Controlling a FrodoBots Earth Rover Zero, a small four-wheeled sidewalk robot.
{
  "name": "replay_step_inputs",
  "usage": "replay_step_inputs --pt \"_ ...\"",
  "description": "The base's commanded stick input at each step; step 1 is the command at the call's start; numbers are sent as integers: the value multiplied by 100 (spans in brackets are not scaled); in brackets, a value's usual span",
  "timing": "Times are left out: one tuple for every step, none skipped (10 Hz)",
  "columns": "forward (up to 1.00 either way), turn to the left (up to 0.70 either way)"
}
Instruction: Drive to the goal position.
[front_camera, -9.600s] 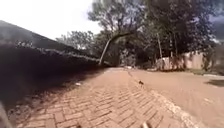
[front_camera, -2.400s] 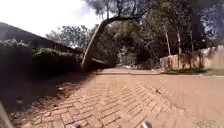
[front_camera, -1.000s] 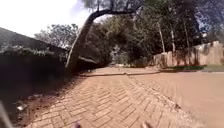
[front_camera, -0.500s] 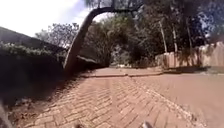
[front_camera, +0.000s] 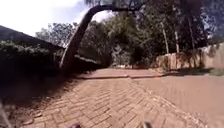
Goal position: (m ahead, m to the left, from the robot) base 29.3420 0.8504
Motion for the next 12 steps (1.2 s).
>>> replay_step_inputs --pt "70 0" --pt "70 0" --pt "70 0" --pt "70 0" --pt "70 0" --pt "70 0" --pt "70 0" --pt "70 0" --pt "70 0" --pt "70 0" --pt "70 0" --pt "70 0"
